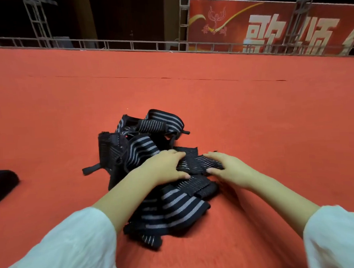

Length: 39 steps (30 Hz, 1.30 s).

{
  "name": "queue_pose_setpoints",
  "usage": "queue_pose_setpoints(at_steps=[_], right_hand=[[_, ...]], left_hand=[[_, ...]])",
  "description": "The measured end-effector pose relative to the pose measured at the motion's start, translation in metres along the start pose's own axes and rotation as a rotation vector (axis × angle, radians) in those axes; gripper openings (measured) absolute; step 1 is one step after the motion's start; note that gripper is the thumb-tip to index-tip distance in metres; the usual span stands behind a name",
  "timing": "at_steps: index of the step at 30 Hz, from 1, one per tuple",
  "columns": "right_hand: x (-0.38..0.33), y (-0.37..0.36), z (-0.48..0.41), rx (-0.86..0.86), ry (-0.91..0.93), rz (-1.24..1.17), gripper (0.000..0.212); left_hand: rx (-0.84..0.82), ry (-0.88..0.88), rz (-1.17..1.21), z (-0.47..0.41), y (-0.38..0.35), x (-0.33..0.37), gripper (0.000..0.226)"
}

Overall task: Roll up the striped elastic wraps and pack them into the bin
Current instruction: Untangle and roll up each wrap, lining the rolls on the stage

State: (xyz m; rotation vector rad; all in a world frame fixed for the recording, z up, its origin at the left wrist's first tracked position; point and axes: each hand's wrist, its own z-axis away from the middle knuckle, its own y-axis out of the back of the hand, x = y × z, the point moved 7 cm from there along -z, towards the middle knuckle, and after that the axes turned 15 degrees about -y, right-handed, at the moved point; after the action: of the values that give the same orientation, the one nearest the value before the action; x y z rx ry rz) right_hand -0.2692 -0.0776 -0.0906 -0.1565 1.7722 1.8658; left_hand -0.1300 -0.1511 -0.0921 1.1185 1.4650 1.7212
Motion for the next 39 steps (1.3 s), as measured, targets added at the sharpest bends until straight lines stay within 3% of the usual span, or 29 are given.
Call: queue_pose_setpoints(at_steps=[4,7,13,15,18,20,24,30,35,39], right_hand=[[0.004,-0.015,-0.014,-0.042,0.009,-0.005,0.062],[-0.015,-0.005,-0.009,-0.003,0.103,-0.092,0.064],[-0.047,0.038,0.009,0.196,0.228,-0.195,0.043],[-0.041,0.053,0.016,0.227,0.212,-0.166,0.041],[-0.034,0.055,0.030,0.217,0.219,-0.164,0.038],[-0.031,0.049,0.040,0.162,0.210,-0.160,0.034],[-0.026,0.030,0.055,-0.060,0.110,0.196,0.038],[-0.082,0.013,0.066,-0.089,0.153,-0.095,0.036],[-0.128,-0.019,0.042,-0.066,0.193,0.014,0.046],[-0.135,-0.027,0.026,0.074,0.181,0.077,0.019]], left_hand=[[0.063,-0.035,-0.095,-0.002,-0.005,-0.004,0.045],[0.190,-0.057,-0.069,0.005,0.015,-0.002,0.040],[0.395,-0.194,0.032,0.026,0.061,0.022,0.044],[0.350,-0.164,0.001,0.046,0.060,0.011,0.057],[0.118,-0.036,-0.224,0.077,0.040,-0.014,0.066],[0.044,-0.042,-0.378,0.090,0.029,-0.022,0.055],[0.085,0.031,-0.522,0.103,0.031,-0.029,0.025],[0.270,0.131,-0.351,0.122,0.049,-0.028,0.022],[0.388,0.168,-0.169,0.135,0.064,-0.032,0.023],[0.484,0.198,-0.034,0.145,0.065,-0.042,0.023]])
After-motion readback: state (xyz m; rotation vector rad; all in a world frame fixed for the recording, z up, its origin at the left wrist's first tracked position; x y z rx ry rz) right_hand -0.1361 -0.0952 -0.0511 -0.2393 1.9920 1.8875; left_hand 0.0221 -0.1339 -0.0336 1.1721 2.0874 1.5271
